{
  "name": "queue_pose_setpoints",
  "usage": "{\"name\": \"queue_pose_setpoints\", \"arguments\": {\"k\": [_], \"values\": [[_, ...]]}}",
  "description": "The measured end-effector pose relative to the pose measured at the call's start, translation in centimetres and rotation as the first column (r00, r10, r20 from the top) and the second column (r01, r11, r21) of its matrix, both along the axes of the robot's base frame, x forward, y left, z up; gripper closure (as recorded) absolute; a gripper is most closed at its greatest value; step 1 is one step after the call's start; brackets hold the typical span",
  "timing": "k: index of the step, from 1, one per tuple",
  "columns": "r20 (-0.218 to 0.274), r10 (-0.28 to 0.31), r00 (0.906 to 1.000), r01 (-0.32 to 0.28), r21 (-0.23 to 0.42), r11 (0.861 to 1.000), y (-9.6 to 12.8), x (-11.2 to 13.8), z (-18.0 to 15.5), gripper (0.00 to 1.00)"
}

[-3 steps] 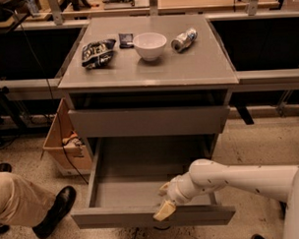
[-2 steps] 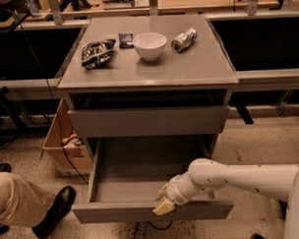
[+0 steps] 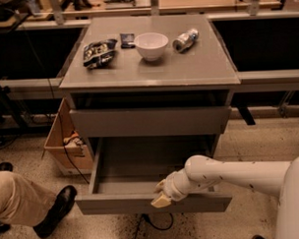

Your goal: Close middle drawer

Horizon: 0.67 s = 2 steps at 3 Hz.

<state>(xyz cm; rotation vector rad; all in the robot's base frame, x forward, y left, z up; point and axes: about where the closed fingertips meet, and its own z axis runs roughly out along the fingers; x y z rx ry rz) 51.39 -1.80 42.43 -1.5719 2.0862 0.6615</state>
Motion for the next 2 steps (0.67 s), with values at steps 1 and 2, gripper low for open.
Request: {"name": "queue_pose_setpoints", "arguments": {"k": [1,2], "values": [[0.008,0.030,0.9995,-0.030,0.019,0.999,2.1,1.3,-0.4,0.23],[0.028,0.055,0.9981,-0.056,0.036,0.998,4.5,3.4,-0.6,0.22]]}}
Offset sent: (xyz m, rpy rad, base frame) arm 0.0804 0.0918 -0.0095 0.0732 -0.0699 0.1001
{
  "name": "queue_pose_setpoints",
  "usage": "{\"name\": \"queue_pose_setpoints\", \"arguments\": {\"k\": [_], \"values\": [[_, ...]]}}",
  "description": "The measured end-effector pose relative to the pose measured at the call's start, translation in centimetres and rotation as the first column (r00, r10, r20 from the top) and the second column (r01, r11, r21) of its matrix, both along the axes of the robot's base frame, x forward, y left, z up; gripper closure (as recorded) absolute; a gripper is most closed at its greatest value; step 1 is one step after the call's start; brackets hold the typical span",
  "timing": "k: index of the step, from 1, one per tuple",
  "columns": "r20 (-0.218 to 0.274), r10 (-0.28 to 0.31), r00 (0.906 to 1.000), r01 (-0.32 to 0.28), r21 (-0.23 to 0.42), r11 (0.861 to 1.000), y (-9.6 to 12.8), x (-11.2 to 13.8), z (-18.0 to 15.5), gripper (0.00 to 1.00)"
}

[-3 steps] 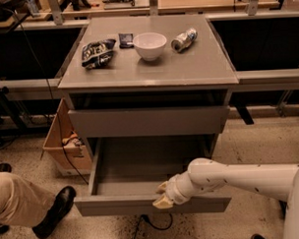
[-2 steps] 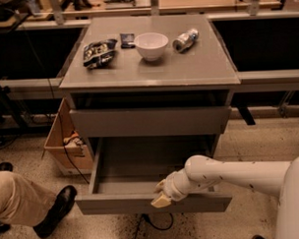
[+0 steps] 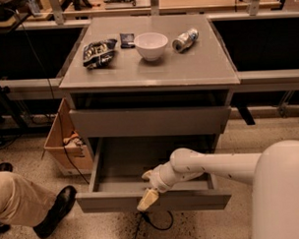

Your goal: Close middle drawer

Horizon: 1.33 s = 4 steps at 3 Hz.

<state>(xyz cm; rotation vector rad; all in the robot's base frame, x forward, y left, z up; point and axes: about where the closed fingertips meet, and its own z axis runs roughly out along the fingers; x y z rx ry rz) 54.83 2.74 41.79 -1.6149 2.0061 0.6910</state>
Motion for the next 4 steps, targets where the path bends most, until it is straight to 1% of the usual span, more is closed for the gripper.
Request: {"name": "queue_pose_setpoints", "arguments": {"k": [1,2,3,4], "values": [[0.014,0.013,0.9998,-0.014,0.009,1.000,1.2,1.1,0.2,0.45],[0.018,0.024,0.9995,-0.025,0.011,1.000,1.7,1.4,0.4,0.68],[0.047,0.042,0.9980,-0.043,0.016,0.999,3.0,3.0,1.1,0.92],[0.070,0.052,0.9962,-0.053,0.019,0.998,3.3,3.7,1.8,0.00]]}}
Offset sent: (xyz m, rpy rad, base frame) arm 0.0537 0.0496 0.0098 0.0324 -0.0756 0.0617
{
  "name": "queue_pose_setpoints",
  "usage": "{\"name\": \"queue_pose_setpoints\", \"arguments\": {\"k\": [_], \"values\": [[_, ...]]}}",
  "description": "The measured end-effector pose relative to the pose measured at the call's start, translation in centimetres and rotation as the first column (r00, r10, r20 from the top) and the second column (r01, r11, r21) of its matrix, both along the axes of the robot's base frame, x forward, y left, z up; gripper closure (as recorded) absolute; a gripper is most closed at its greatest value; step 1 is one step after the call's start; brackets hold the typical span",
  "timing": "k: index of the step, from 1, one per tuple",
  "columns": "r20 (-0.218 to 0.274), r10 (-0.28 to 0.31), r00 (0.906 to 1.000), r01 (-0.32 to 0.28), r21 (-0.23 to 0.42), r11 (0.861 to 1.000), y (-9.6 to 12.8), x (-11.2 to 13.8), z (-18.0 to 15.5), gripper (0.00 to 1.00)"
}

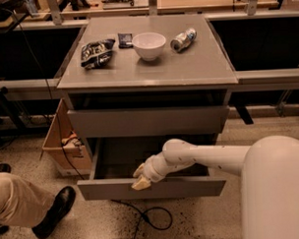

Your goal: Close middle drawer

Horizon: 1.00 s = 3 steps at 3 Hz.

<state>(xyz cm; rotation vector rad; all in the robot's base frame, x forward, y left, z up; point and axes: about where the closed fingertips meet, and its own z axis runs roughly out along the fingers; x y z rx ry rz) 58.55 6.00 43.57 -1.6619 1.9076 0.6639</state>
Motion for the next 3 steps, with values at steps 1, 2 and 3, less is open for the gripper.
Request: {"name": "queue_pose_setpoints", "arguments": {"k": [1,2,3], "values": [[0.001,0.000,1.0000,0.000,0.000,1.000,0.0,0.0,-0.1,0.00],[0.068,0.015,0.9976,-0.016,0.003,1.000,0.2,0.9,2.4,0.18],[0.123,0.034,0.9919,-0.035,0.003,0.999,0.5,1.4,4.4,0.42]]}}
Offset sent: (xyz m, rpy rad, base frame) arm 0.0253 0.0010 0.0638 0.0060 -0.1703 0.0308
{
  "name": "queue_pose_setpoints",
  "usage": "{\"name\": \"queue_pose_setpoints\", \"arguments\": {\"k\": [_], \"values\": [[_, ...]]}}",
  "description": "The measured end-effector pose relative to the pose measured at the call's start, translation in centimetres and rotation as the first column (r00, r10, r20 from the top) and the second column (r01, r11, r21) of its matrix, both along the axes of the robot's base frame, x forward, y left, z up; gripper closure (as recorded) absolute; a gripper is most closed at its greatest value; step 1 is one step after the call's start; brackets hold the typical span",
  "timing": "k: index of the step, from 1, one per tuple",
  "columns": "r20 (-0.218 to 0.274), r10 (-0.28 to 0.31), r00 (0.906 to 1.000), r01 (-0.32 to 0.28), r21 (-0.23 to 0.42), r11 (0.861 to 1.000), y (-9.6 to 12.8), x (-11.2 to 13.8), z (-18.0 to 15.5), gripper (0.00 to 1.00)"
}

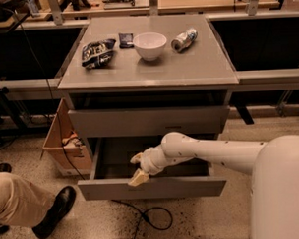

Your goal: Close middle drawer

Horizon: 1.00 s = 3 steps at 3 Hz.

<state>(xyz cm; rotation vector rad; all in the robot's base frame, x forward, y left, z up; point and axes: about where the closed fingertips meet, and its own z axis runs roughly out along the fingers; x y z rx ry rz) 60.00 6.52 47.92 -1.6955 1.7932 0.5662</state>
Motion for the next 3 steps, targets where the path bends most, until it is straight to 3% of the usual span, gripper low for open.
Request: {"name": "queue_pose_setpoints", "arguments": {"k": [2,3], "values": [[0.016,-0.005,0.9999,0.004,0.037,0.999,-0.2,-2.0,0.2,0.88],[0.014,-0.020,0.9997,0.020,0.031,0.999,-1.0,-2.9,0.7,1.00]]}}
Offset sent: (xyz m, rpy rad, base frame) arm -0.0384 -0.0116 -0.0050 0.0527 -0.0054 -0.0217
